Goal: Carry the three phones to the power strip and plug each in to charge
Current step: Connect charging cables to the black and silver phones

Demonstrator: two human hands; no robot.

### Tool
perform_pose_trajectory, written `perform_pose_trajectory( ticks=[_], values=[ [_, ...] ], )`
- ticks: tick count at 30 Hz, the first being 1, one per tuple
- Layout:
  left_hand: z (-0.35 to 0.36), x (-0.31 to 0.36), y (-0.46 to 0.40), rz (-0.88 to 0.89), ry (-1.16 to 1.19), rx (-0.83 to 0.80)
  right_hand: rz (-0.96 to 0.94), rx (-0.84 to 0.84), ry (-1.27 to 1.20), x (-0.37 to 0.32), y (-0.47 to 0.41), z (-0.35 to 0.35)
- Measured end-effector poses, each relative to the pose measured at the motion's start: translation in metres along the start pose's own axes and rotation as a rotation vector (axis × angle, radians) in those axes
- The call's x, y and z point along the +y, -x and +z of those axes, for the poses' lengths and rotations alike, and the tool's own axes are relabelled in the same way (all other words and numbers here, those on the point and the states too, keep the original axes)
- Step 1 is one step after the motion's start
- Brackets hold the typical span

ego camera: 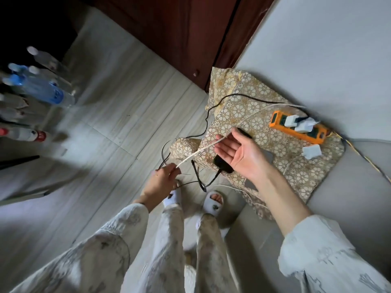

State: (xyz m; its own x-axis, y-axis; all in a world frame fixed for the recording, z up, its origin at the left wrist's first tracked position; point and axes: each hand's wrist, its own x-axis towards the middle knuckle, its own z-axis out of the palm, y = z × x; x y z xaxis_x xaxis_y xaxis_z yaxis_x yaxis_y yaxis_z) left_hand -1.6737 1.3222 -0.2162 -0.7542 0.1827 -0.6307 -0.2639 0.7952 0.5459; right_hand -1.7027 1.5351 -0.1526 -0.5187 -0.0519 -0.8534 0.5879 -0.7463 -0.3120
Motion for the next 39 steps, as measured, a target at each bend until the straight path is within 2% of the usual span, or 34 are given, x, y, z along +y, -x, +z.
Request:
perform_pose_trajectory(
  ticks=[3, 5, 7, 10, 12, 14, 18, 20, 22, 24, 28, 30, 33, 37, 39],
  values=[
    [-0.026, 0.024, 0.021, 0.035, 0.127, 0.085, -0.051, -0.046, 0.106, -0.01, 0.026, -0.005],
    [-0.044, 0.049, 0.034, 0.052, 0.284, 0.104, -0.068, -0.052, 0.38, -0.004, 0.043, -0.008],
    [-0.064, 0.081, 0.046, 0.053, 0.48, 0.089, -0.083, -0.067, 0.783, 0.003, 0.061, -0.006],
    [-0.091, 0.132, 0.065, 0.13, 0.693, 0.057, -0.111, -0.213, 1.224, 0.005, 0.09, 0.004],
    [-0.107, 0.164, 0.076, 0.168, 0.804, 0.039, -0.132, -0.28, 1.402, 0.001, 0.107, 0.01],
    [-0.12, 0.19, 0.086, 0.185, 0.884, 0.046, -0.162, -0.249, 1.452, -0.006, 0.124, 0.015],
    [-0.136, 0.227, 0.104, 0.212, 0.935, 0.016, -0.353, -0.128, 1.422, -0.029, 0.159, 0.019],
    [-0.137, 0.236, 0.114, 0.227, 0.888, 0.003, -0.397, -0.101, 1.303, -0.044, 0.177, 0.02],
    [-0.132, 0.237, 0.125, 0.249, 0.748, 0.02, -0.409, -0.116, 1.069, -0.06, 0.194, 0.023],
    [-0.126, 0.231, 0.136, 0.291, 0.577, -0.015, -0.462, -0.117, 0.952, -0.076, 0.213, 0.03],
    [-0.106, 0.218, 0.156, 0.405, 0.263, -0.291, -0.493, -0.267, 0.6, -0.101, 0.247, 0.05],
    [-0.096, 0.214, 0.162, 0.447, 0.09, -0.331, -0.505, -0.299, 0.431, -0.113, 0.26, 0.061],
    [-0.095, 0.211, 0.168, 0.462, -0.027, -0.183, -0.531, -0.313, 0.257, -0.128, 0.273, 0.072],
    [-0.124, 0.228, 0.175, 0.449, 0.232, 0.057, -0.518, -0.369, 0.12, -0.136, 0.279, 0.071],
    [-0.143, 0.243, 0.18, 0.463, 0.402, 0.126, -0.522, -0.347, 0.138, -0.132, 0.275, 0.063]
  ],
)
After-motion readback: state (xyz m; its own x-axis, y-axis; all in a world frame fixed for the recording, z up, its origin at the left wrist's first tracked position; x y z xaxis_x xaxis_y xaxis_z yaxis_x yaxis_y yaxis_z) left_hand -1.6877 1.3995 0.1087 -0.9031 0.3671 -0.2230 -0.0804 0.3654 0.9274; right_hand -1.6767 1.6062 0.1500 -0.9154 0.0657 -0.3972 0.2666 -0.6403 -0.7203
